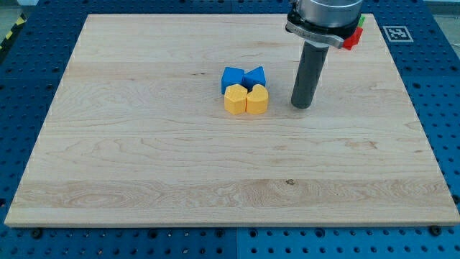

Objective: Separate yellow heart from yellow hexagon

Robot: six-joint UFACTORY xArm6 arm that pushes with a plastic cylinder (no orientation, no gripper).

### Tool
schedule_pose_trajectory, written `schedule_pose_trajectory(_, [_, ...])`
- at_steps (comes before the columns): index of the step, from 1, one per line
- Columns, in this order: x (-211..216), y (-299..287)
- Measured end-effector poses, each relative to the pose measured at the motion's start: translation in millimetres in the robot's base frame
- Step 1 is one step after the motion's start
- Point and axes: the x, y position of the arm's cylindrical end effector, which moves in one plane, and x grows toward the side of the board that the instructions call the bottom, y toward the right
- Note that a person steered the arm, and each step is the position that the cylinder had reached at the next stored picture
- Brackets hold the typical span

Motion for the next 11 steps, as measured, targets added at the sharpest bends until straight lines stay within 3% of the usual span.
schedule_pose_trajectory(4, [40.3,-126.7])
schedule_pose_trajectory(6, [18.9,-225.3])
schedule_pose_trajectory(7, [-18.5,-204.9])
schedule_pose_trajectory(8, [-20.0,-134.6])
schedule_pose_trajectory(9, [4.6,-104.1])
schedule_pose_trajectory(11, [28.7,-138.7])
